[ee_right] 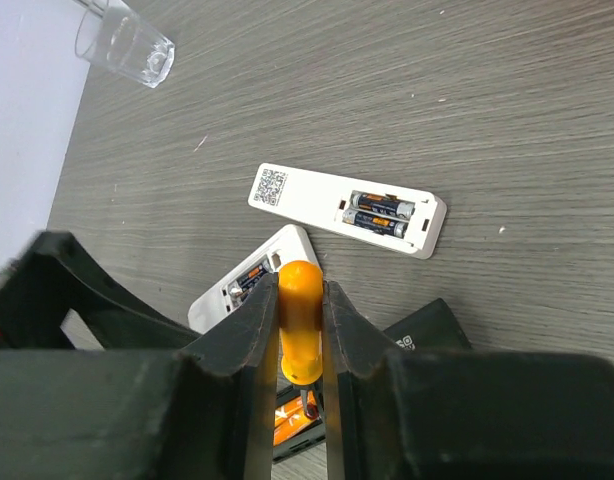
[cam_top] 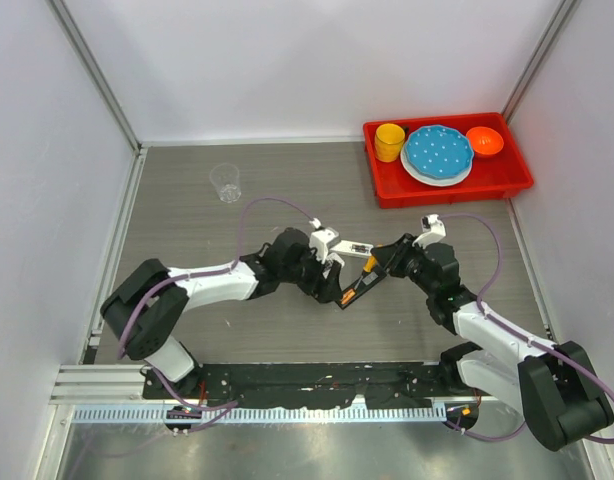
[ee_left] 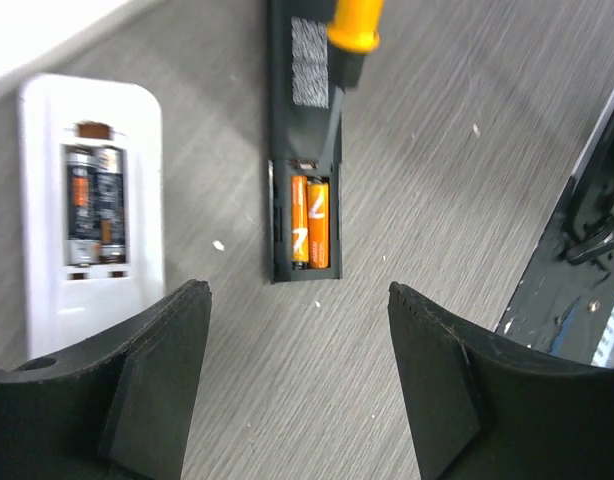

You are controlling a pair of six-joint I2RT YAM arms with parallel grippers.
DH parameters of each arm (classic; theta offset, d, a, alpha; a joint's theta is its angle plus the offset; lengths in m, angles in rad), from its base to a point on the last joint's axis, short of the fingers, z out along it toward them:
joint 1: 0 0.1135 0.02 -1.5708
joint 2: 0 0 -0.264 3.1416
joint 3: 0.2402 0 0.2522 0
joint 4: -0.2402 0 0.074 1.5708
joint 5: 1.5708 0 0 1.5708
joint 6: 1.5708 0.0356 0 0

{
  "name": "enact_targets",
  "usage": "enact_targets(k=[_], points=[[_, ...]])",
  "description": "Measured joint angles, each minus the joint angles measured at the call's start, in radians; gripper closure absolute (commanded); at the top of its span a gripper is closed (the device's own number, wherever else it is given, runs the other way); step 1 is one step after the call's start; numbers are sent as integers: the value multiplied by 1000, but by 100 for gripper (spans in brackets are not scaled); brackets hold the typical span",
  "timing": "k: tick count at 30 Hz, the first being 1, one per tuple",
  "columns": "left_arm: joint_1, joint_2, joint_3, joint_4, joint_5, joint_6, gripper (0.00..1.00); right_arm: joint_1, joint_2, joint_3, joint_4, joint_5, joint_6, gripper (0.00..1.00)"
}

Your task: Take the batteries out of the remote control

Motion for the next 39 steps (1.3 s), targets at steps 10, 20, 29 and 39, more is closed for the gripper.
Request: enact_targets(k=[10, 20, 29, 39], points=[[47, -69, -35, 47, 22, -59, 25, 0, 0, 0, -21, 7, -32, 99], [56, -69, -50, 48, 22, -80, 25, 0, 4, -31, -2, -45, -16, 99], [75, -70, -54, 48, 22, -80, 26, 6, 30, -51, 60, -70, 19, 99], [80, -58, -56, 93, 50, -109, 33, 14, 33, -44, 0, 82, 93, 99]])
